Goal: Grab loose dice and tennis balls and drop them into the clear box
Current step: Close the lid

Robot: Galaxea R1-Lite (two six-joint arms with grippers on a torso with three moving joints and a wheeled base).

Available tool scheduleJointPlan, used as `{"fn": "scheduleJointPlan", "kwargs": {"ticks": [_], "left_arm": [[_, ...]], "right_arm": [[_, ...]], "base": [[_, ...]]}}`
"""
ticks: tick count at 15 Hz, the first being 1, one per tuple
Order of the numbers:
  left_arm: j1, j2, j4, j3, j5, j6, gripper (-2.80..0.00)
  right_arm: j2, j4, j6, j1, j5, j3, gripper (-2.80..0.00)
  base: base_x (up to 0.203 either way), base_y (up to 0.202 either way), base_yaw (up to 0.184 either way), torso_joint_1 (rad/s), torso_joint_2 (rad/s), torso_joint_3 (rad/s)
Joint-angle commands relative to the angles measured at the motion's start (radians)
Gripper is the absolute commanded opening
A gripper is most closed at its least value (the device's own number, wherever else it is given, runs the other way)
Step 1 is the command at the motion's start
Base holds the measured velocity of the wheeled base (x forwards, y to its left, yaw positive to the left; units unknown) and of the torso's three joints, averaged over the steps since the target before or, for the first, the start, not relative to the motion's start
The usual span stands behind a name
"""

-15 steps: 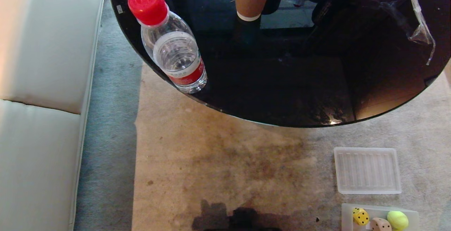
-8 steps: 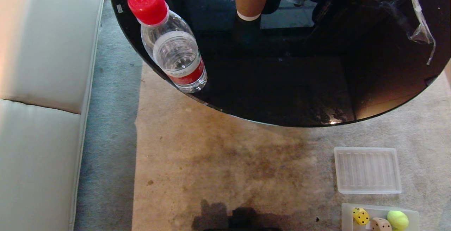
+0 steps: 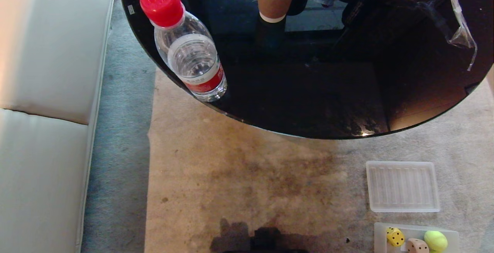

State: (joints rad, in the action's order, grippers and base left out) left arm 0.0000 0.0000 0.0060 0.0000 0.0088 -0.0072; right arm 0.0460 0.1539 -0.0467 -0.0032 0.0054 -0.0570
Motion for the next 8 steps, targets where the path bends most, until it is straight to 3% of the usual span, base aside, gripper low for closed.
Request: {"fn": "scheduleJointPlan", "kwargs": {"ticks": [1,8], "left_arm": [[0.000,0.000,0.000,0.000,0.000,0.000,-2.80],[0.000,0.000,0.000,0.000,0.000,0.000,-2.80]], "right_arm": [[0.002,0.001,-0.001,0.000,0.001,0.000,-2.80],[0.002,0.001,-0.001,0.000,0.001,0.000,-2.80]], "base": [[0.000,0.000,0.000,0.000,0.00,0.000],[0.000,0.000,0.000,0.000,0.00,0.000]]}}
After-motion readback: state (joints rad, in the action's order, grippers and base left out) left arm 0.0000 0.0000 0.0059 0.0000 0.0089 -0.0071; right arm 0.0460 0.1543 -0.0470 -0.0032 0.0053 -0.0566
